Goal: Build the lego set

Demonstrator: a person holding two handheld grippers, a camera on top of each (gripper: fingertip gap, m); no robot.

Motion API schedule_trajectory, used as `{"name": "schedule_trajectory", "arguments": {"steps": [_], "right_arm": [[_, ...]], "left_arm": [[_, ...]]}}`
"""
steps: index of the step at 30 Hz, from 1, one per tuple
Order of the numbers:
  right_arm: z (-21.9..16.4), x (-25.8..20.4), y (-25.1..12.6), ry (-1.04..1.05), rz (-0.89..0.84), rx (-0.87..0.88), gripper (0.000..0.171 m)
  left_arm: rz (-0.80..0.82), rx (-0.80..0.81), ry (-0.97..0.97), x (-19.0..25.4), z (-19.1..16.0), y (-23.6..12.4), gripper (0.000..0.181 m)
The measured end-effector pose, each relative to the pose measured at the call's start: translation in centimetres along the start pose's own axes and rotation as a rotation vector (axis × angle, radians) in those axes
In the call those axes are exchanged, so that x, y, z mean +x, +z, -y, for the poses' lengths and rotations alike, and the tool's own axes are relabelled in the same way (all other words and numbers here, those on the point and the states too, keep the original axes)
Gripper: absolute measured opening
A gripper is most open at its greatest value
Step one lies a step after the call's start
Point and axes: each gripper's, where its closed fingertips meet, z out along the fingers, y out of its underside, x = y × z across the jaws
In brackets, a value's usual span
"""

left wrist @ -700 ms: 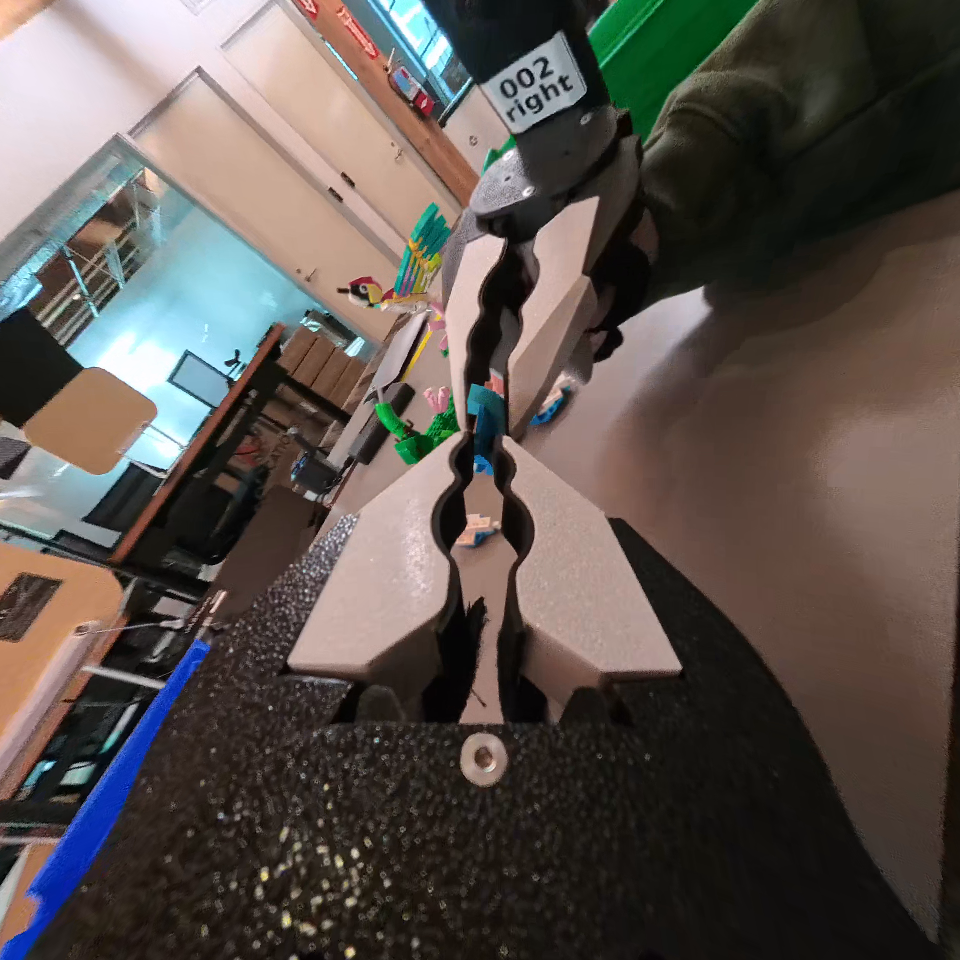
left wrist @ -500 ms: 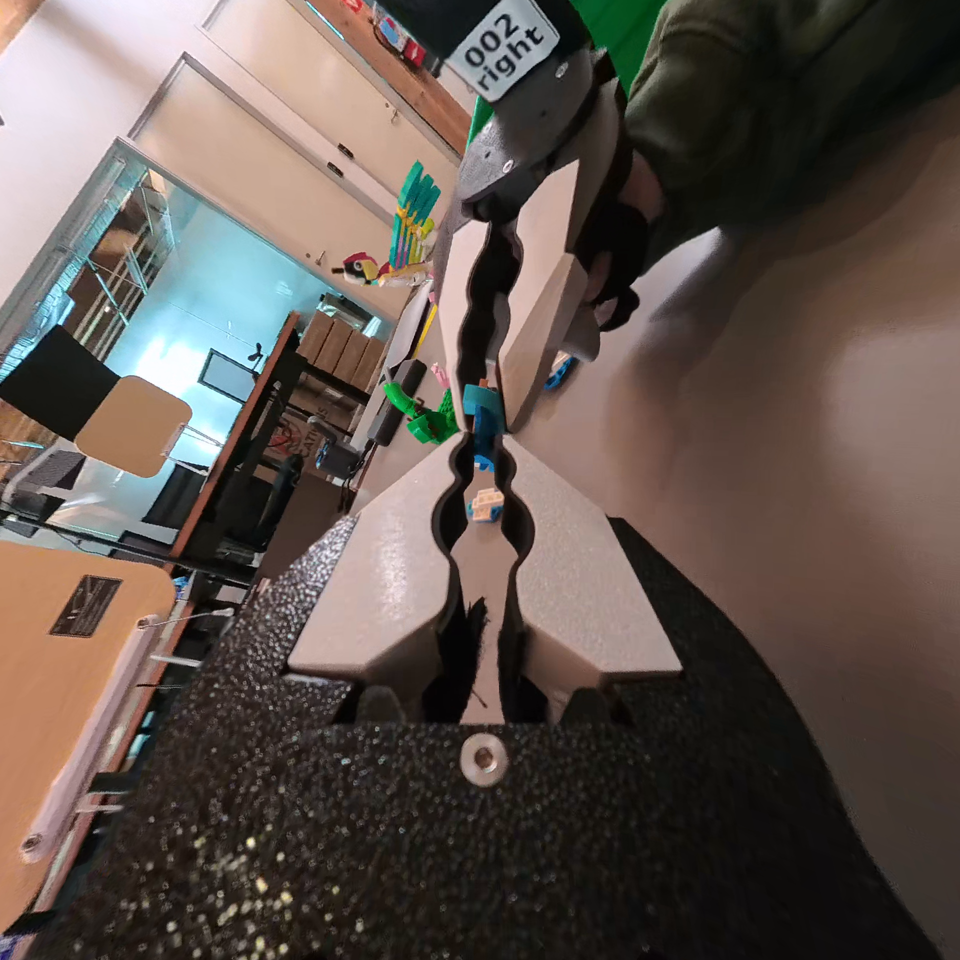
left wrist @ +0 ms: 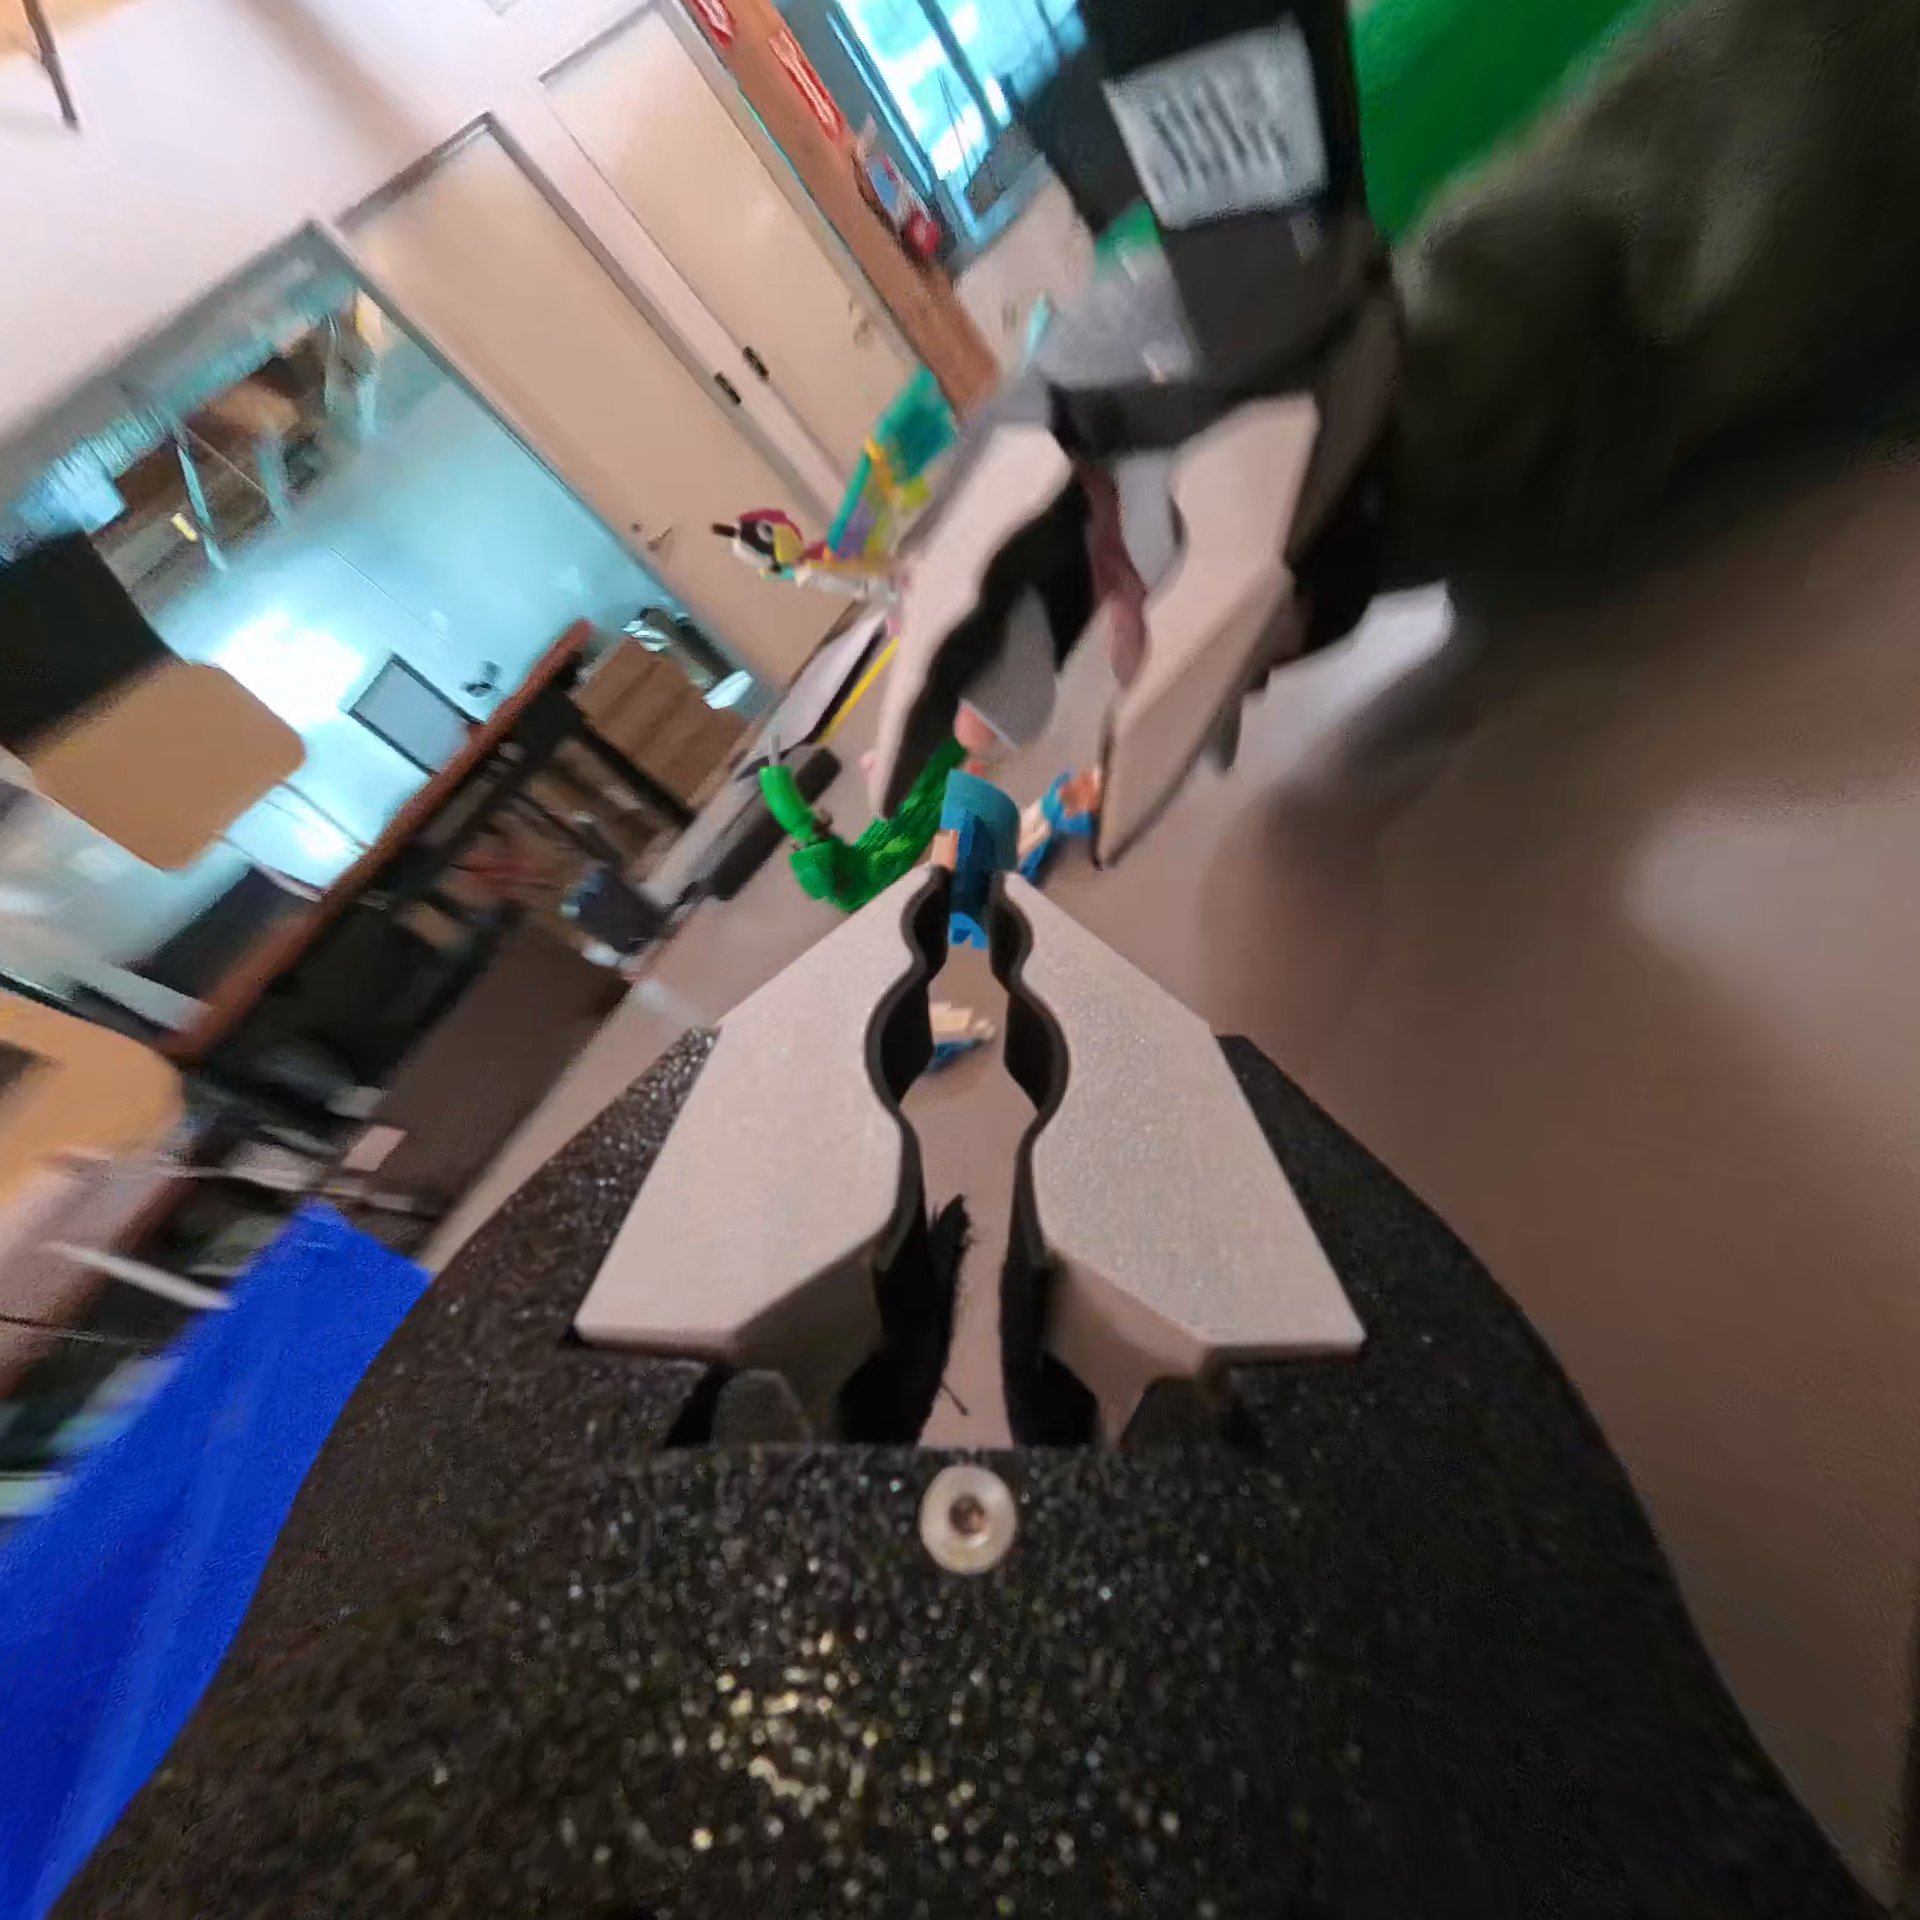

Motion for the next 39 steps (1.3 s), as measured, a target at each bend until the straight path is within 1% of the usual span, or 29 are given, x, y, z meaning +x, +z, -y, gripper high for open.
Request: {"name": "schedule_trajectory", "arguments": {"steps": [3,4,6,7,8,9,10,12,13,15,17,20,22,23,24,26,28,30,31,32,33,34,36,39], "right_arm": [[1.3,0.1,-0.4,0.183,0.057,0.095,0.046],[2.0,0.3,-0.5,0.247,0.072,0.141,0.043],[3.0,1.1,-0.8,0.356,0.062,0.211,0.032],[3.4,1.4,-0.8,0.402,0.061,0.243,0.027],[3.6,1.7,-0.7,0.451,0.056,0.26,0.025],[3.7,1.7,-0.6,0.495,0.068,0.273,0.025],[3.9,1.5,-0.5,0.534,0.099,0.285,0.025],[4.2,1.2,-0.3,0.59,0.132,0.306,0.024],[4.4,1.1,-0.3,0.603,0.143,0.321,0.016],[4.7,1.2,-0.4,0.614,0.147,0.337,0.012],[4.4,1.3,-0.4,0.583,0.126,0.315,0.012],[4.0,1.5,-0.3,0.45,0.045,0.267,0.012],[4.4,0.7,-0.3,0.386,0.07,0.261,0.012],[4.6,0.4,-0.3,0.391,0.091,0.268,0.012],[4.8,0.2,-0.3,0.407,0.112,0.277,0.012],[4.7,0.1,-0.2,0.438,0.138,0.281,0.012],[4.6,0.0,-0.2,0.464,0.157,0.283,0.012],[4.3,-0.1,-0.1,0.468,0.16,0.263,0.012],[4.1,-0.3,0.1,0.463,0.169,0.249,0.011],[4.1,-0.6,0.2,0.462,0.181,0.242,0.012],[4.1,-0.8,0.4,0.462,0.188,0.237,0.012],[4.0,-0.9,0.5,0.458,0.186,0.232,0.012],[3.7,-0.3,0.4,0.448,0.147,0.226,0.012],[3.7,-0.2,0.3,0.45,0.142,0.228,0.012]], "left_arm": [[-0.117,0.148,-0.499,-1.4,1.2,-0.5,0.003],[-0.138,0.201,-0.639,-2.1,1.4,-0.7,0.003],[-0.261,0.312,-0.921,-2.5,2.0,-1.1,0.003],[-0.312,0.391,-1.053,-3.0,2.5,-1.5,0.003],[-0.348,0.463,-1.15,-3.5,2.8,-1.8,0.003],[-0.37,0.502,-1.216,-3.7,2.8,-2.0,0.003],[-0.386,0.509,-1.243,-3.6,2.7,-1.9,0.003],[-0.409,0.472,-1.22,-2.9,2.7,-1.6,0.003],[-0.42,0.464,-1.205,-2.5,2.9,-1.5,0.003],[-0.428,0.476,-1.209,-2.5,3.2,-1.4,0.003],[-0.414,0.466,-1.225,-2.6,2.9,-1.2,0.003],[-0.341,0.433,-1.213,-2.9,2.3,-0.7,0.007],[-0.324,0.421,-1.185,-2.8,2.4,-0.5,0.032],[-0.357,0.43,-1.169,-2.4,2.8,-0.7,0.033],[-0.391,0.442,-1.165,-2.1,3.1,-0.8,0.03],[-0.439,0.465,-1.16,-1.7,3.6,-1.1,0.019],[-0.439,0.467,-1.161,-1.6,3.6,-1.0,0.021],[-0.469,0.472,-1.163,-1.4,3.9,-1.1,0.045],[-0.482,0.474,-1.163,-1.3,4.1,-1.1,0.047],[-0.485,0.465,-1.157,-1.1,4.1,-0.9,0.044],[-0.483,0.452,-1.136,-0.8,4.0,-0.8,0.027],[-0.452,0.436,-1.117,-0.8,3.8,-0.6,0.02],[-0.398,0.424,-1.082,-1.2,3.4,-0.6,0.014],[-0.411,0.42,-1.097,-1.3,3.3,-0.7,0.015]]}}
